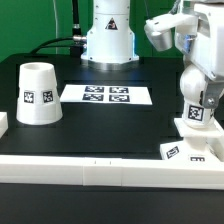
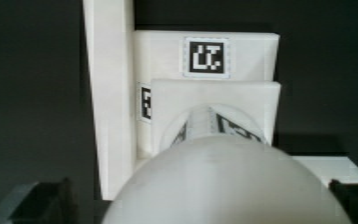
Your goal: Assemble lamp
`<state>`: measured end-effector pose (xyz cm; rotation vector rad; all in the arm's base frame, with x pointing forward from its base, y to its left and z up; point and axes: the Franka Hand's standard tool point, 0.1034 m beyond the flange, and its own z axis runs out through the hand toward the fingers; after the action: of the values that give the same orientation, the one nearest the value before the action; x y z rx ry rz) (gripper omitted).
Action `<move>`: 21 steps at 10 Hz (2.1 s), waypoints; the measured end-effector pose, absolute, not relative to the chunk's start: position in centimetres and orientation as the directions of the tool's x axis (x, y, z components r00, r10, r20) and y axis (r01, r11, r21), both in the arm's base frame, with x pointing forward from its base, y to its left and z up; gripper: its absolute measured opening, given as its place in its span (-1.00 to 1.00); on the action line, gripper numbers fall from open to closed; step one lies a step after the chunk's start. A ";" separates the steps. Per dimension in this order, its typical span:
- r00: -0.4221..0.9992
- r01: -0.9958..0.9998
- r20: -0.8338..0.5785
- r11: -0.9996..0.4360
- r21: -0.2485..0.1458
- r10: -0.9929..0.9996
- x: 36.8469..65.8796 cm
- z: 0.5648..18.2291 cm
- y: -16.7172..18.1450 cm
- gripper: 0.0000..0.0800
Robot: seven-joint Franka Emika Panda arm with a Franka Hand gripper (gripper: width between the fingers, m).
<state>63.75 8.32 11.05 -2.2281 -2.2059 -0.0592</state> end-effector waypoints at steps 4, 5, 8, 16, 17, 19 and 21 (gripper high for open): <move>0.048 0.999 0.032 -0.049 0.020 0.998 63.7 11.0 8.2 0.44; 0.049 0.999 0.032 -0.050 0.020 0.998 63.7 11.0 8.2 0.44; 0.356 0.934 0.037 -0.356 0.006 0.934 63.7 11.0 8.1 0.44; 0.877 0.480 0.022 -0.877 -0.025 0.480 63.6 11.1 8.2 0.44; 0.922 0.386 0.021 -0.922 -0.032 0.386 63.5 11.1 8.1 0.44; 0.987 0.160 0.012 -0.986 -0.054 0.159 63.3 11.2 7.8 0.44; 0.994 -0.112 0.001 -0.991 -0.070 -0.113 63.3 11.1 7.8 0.44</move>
Offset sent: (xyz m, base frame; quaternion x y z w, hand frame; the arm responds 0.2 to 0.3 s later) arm 0.0000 0.0000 0.0000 0.0000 0.0000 0.0650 0.9979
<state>63.32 7.81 11.08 -3.0666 0.1733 -0.0069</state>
